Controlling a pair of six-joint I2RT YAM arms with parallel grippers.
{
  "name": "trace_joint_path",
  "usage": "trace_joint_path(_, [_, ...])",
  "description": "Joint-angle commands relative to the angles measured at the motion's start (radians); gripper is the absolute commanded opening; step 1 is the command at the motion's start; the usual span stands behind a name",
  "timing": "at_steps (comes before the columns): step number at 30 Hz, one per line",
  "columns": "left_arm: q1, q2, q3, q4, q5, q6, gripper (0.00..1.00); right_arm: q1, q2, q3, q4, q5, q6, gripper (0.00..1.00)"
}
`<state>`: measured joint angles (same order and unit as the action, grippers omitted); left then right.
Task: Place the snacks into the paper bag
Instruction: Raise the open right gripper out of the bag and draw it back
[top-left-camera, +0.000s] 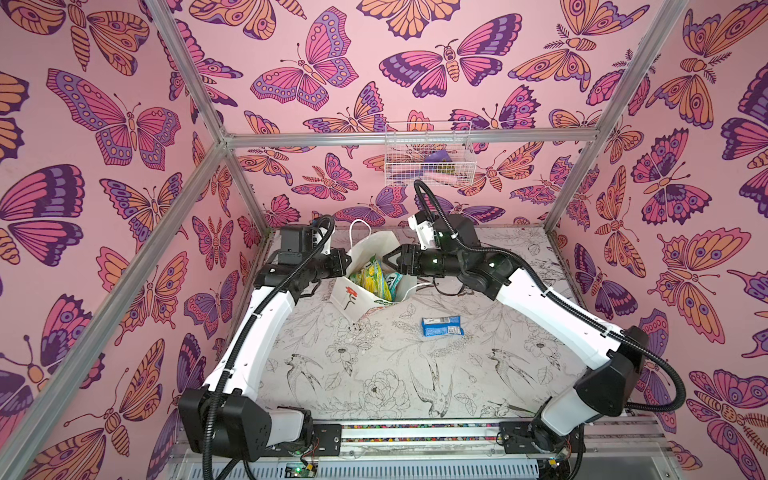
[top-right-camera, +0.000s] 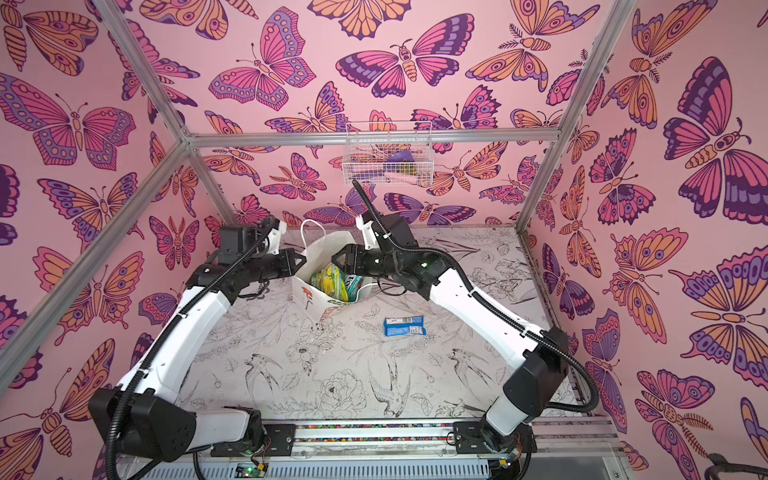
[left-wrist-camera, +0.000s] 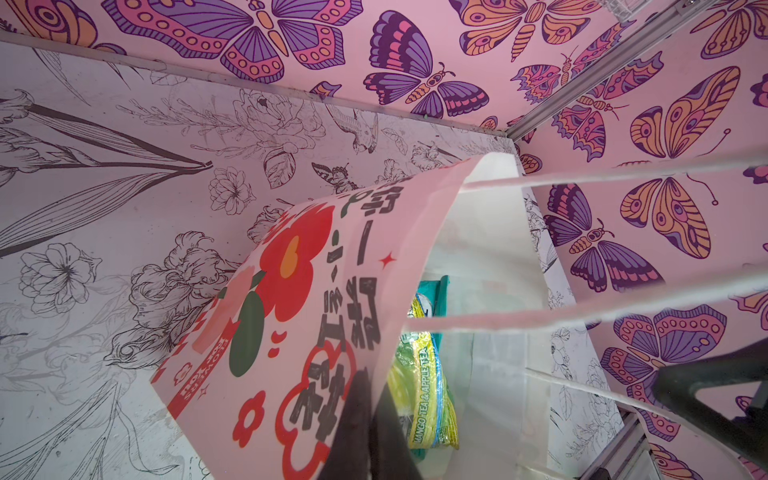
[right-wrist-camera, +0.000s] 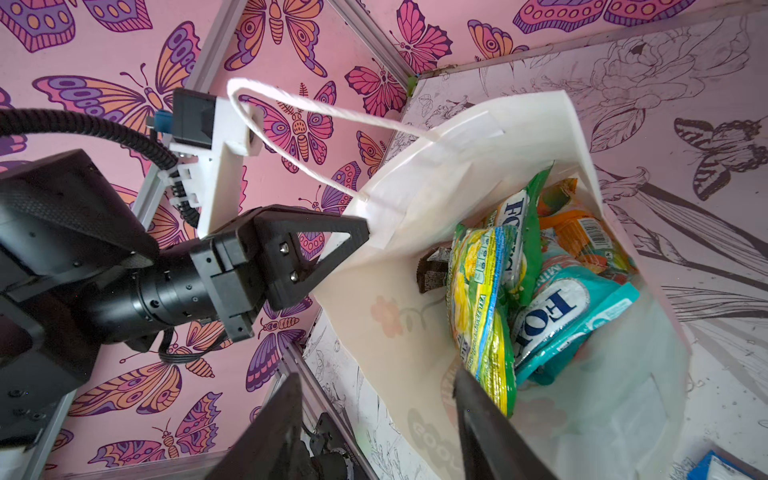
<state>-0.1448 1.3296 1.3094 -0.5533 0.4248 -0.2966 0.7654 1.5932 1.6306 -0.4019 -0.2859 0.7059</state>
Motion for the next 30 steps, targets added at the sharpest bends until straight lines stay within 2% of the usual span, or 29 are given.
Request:
trace_joint_path(1, [-0.006, -0.043, 0.001, 0.072, 0.025, 0.007, 0.0, -0.008, -0.076, 0.002, -0.032, 0.045, -0.066, 0.63])
trace_joint_path(9, [-0.006, -0.045, 0.0, 0.072, 0.015, 0.011, 0.0, -0.017, -0.197, -0.096, -0.088, 0.105, -0.119, 0.74])
trace_joint_path(14, [-0.006, -0.043, -0.001, 0.072, 0.012, 0.011, 0.0, -0.064, -0.316, -0.25, -0.068, 0.037, -0.091, 0.78])
trace_joint_path(19, [-0.004, -0.043, 0.001, 0.072, 0.011, 0.011, 0.0, -0.108, -0.408, -0.432, 0.034, -0.102, 0.001, 0.8])
trace_joint_path(23, [-0.007, -0.037, 0.002, 0.072, 0.012, 0.006, 0.0, -0.109, -0.422, -0.548, 0.233, -0.219, 0.129, 0.79])
trace_joint_path(28, [-0.026, -0.038, 0.005, 0.072, -0.008, 0.005, 0.0, -0.108, -0.394, -0.611, 0.454, -0.244, 0.281, 0.78])
trace_joint_path(30, [-0.037, -0.043, 0.004, 0.073, -0.022, 0.005, 0.0, -0.099, -0.385, -0.628, 0.503, -0.204, 0.325, 0.77])
